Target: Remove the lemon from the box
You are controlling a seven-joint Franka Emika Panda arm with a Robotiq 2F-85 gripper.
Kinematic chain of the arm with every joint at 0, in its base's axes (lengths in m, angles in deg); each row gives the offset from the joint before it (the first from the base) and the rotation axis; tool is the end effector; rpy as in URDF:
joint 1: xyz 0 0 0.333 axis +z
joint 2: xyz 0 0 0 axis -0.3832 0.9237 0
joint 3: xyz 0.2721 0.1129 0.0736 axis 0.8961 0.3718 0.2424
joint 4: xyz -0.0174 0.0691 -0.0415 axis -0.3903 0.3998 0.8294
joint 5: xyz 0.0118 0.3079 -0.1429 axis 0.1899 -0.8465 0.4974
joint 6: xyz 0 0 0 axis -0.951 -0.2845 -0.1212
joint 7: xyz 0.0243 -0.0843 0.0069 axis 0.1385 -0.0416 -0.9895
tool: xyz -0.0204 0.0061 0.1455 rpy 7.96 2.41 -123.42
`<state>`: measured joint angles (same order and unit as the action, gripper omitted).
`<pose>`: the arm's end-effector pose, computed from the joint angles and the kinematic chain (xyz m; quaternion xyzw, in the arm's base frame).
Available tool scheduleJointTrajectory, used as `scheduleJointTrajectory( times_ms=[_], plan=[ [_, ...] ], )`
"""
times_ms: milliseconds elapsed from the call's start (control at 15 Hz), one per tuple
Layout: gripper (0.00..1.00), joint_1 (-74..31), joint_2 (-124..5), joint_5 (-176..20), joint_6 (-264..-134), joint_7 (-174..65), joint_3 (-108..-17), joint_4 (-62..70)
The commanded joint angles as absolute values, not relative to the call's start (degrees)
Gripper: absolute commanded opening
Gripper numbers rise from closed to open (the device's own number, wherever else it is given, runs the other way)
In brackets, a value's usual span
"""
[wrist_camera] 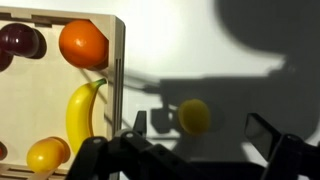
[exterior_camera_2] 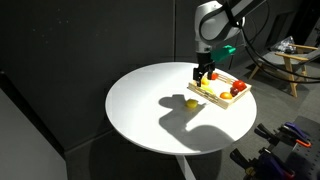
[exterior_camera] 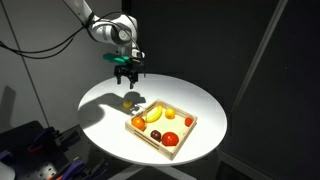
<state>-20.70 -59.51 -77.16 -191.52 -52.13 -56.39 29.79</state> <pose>0.5230 0.0339 0.2694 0.9967 0.0390 -0.0670 0.0231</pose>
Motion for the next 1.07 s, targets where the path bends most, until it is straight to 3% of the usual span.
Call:
scheduleJointTrajectory(
  times_ms=[0, 667, 1000],
  plan=[
    [1.00, -20.1, -64.4, -77.5, -187.6, -56.0, -57.2, 33.0],
    [1.00, -20.5, -72.1, -77.9, -190.1, -55.6, -56.7, 39.7],
    [1.00, -20.5, -69.5, -77.3, -189.2, -55.6, -56.8, 37.5]
  ],
)
